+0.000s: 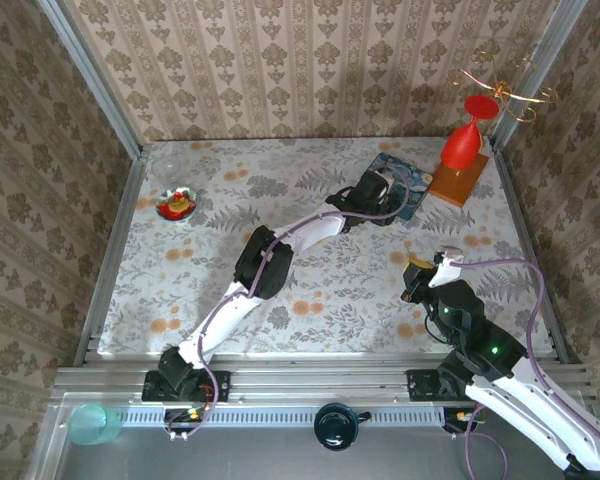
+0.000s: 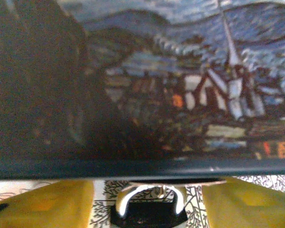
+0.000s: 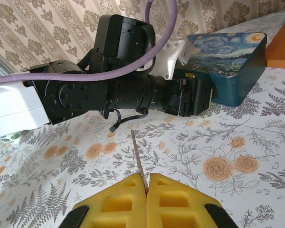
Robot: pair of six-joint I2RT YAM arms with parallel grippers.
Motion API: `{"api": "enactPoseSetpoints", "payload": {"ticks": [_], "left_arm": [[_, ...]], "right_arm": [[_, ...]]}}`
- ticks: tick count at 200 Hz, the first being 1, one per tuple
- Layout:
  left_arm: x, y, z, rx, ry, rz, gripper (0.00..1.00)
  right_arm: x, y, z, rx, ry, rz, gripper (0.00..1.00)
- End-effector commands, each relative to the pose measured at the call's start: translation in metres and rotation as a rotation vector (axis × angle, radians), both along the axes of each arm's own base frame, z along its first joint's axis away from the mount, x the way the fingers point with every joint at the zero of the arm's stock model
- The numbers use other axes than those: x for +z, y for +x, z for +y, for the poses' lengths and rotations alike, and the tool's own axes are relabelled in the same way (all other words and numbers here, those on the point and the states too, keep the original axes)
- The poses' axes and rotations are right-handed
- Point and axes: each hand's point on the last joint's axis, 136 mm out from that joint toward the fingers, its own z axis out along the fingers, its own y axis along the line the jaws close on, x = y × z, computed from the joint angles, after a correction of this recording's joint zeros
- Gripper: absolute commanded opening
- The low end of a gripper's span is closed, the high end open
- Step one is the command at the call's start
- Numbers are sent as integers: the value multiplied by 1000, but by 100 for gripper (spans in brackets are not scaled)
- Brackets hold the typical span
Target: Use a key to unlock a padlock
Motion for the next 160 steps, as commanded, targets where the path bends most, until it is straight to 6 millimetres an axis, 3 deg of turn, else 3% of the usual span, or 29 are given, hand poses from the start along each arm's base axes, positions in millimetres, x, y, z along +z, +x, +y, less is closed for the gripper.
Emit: {"api": "enactPoseSetpoints", "payload": {"ticks": [1,38,65,111,160], "left_arm": [[-13,-5,4,32,45,24,54],[-10,-6,13,65,30,22,39],[6,-10,31,95,-30,32,31],[18,-30,82,169,-64,34,27],[26,-48,150,284,-73,39,25]], "right_arm": [[-3,0,-1,-5,19,-4,0],[-6,2,0,-10,21,-3,0],[-10,4,3,-4,22,15,0],[-18,6,9,8,40,34,0],[-22,9,21,58,32,56,0]]}}
